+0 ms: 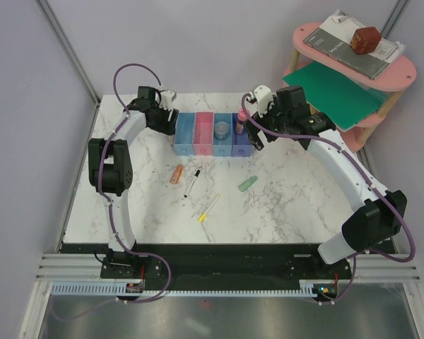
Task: Sort the stationery into containers
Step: Pick up the stationery from the center of the board.
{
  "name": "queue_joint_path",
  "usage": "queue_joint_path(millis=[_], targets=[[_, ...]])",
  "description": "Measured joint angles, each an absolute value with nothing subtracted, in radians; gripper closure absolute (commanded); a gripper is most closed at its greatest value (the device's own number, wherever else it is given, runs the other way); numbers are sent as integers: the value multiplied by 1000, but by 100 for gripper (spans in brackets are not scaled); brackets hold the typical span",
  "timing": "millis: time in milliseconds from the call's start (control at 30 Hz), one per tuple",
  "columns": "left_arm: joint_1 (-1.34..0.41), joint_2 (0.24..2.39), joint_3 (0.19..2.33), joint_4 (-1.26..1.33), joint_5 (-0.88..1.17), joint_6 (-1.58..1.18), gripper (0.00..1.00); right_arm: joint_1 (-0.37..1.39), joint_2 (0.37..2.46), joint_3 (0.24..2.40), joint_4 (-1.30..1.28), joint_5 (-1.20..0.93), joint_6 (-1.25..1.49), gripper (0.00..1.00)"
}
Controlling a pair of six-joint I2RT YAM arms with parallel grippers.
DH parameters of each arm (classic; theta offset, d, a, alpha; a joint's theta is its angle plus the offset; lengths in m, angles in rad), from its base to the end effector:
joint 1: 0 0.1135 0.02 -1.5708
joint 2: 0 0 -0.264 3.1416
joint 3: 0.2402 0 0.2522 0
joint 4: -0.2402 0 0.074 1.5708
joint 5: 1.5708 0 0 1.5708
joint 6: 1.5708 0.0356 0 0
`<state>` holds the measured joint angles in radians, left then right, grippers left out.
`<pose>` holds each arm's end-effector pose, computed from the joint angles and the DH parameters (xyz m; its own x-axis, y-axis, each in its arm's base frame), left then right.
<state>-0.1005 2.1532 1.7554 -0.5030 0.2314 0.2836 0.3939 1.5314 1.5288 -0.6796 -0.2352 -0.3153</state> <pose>0.4785 -0.0565 0.2092 -0.6817 0.3425 -0.6465 0.4480 0.8940 0.0012 0.3099 0.1378 0.3682 -0.3860 -0.4870 -0.7835 -0.6942 0.7127 -0.1010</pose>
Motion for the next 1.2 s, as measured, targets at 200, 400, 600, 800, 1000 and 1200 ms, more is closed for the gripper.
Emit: queue_joint_path(millis=[200,400,600,800,1000,1200], targets=[[-101,2153,1755,-503,247,282,26,386,1533,1530,-679,-236,-308,2],[-109,2153,1750,-502,246,281,26,377,1533,1542,-674,-239,-305,2],[-143,2154,1724,-503,245,282,28,371,1533,1546,-669,-242,-299,2],[-162,2171,1718,-504,237,280,35,367,1533,1546,-668,-249,-298,2],[-163,2205,1718,-501,218,274,46,360,1533,1546,-667,-261,-290,2],[-166,2220,1715,-499,206,267,82,355,1533,1546,-667,-268,-282,2]])
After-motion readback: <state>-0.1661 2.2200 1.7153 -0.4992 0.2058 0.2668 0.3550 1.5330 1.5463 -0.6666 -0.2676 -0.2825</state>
